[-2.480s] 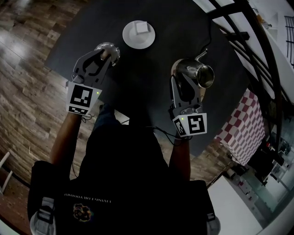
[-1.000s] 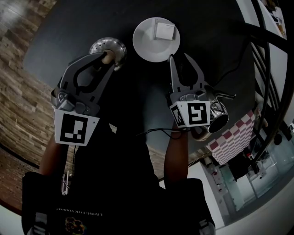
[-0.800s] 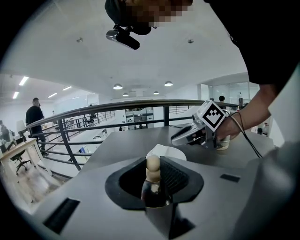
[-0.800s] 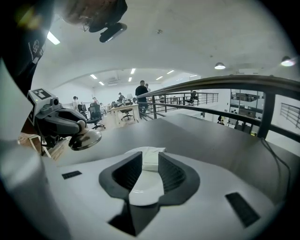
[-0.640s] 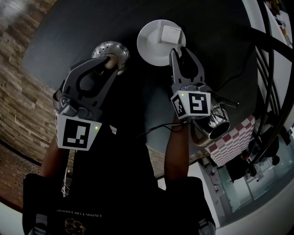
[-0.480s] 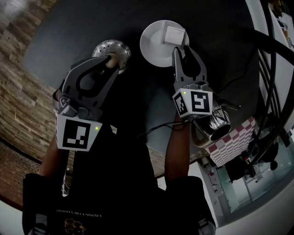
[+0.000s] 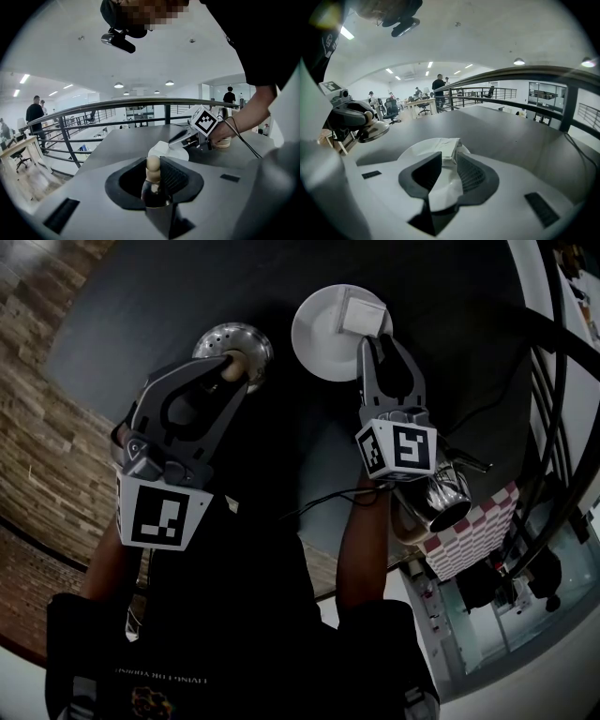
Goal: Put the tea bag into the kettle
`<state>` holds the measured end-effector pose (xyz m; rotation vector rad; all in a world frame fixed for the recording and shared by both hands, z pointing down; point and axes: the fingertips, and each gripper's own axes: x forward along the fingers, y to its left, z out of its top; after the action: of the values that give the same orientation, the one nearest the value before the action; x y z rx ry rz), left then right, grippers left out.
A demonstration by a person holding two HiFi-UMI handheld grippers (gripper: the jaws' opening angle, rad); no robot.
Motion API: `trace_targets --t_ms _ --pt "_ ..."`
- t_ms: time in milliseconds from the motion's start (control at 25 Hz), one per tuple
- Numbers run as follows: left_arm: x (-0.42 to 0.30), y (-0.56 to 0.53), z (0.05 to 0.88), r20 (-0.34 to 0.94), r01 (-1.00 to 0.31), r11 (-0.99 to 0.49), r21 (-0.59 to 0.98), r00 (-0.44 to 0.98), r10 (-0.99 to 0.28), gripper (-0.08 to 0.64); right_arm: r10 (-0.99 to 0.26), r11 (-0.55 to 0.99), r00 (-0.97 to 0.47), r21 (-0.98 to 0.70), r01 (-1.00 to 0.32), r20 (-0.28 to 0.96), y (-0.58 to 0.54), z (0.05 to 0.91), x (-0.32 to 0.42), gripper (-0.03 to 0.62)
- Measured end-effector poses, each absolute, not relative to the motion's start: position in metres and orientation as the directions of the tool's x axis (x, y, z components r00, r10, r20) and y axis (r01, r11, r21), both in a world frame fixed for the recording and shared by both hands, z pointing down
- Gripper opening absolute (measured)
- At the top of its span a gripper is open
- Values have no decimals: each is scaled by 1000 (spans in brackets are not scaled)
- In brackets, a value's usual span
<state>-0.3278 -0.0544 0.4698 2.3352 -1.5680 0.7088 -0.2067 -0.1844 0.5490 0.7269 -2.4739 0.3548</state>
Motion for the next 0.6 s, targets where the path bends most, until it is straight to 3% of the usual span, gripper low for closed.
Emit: trace_targets --t_ms 80,120,160,600 --pt "-329 -55 468 514 -916 -394 -71 305 -802 97 -434 827 -701 -59 -559 565 -185 550 -207 96" --pt "-329 -55 466 513 -917 -393 -71 304 -803 97 -445 832 -699 -30 -554 561 -185 548 -206 35" --pt "-329 -55 465 512 -917 -392 -71 303 -804 97 -452 838 -703 -8 -546 549 -184 543 -207 25" --pt "-316 -57 450 497 -909 -410 -79 320 -807 97 -505 832 -728 36 -554 464 -180 498 -195 19"
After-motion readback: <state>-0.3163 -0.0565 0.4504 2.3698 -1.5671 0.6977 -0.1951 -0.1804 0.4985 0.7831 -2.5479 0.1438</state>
